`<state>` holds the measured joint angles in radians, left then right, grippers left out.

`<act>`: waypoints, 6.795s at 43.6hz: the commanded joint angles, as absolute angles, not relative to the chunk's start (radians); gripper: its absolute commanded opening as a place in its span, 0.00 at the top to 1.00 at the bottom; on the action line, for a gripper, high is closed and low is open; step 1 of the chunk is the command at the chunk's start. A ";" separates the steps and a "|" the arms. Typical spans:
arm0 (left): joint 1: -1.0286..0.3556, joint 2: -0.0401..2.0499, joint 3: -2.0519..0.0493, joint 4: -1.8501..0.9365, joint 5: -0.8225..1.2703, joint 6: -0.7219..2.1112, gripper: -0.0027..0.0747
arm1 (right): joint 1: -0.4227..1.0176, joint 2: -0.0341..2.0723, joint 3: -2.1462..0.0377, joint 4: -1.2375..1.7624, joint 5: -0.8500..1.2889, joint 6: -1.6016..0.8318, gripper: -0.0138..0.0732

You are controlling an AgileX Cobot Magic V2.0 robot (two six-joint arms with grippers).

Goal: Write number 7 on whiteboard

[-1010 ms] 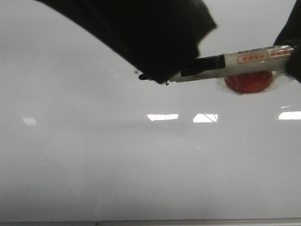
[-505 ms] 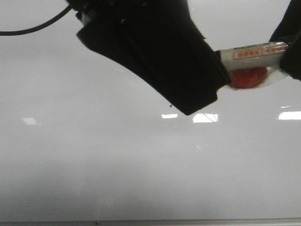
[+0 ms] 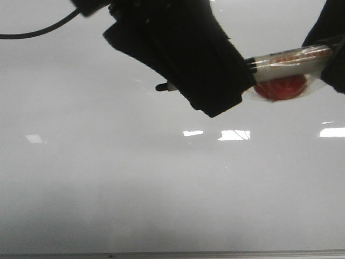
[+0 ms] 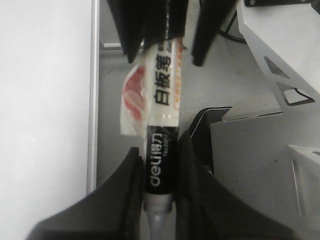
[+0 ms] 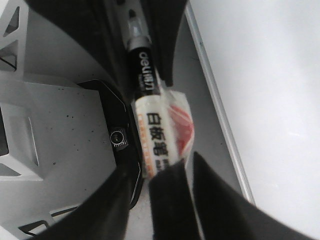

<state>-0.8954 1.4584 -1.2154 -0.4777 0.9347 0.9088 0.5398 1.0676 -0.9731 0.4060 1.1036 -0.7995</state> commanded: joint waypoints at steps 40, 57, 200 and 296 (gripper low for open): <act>-0.103 0.979 -0.917 0.133 0.631 -0.097 0.96 | 0.363 0.954 -1.027 0.292 1.087 -0.561 0.18; -0.064 1.122 -0.718 0.069 0.195 -0.105 0.96 | 0.363 0.954 -1.027 0.292 1.084 -0.561 0.18; -0.642 0.589 -0.916 0.048 0.948 -0.039 0.99 | 0.362 0.465 -0.902 0.064 1.173 -0.048 0.98; -0.039 -0.020 0.021 0.000 -0.060 0.014 0.99 | 0.364 0.465 -0.902 0.064 1.171 -0.048 0.98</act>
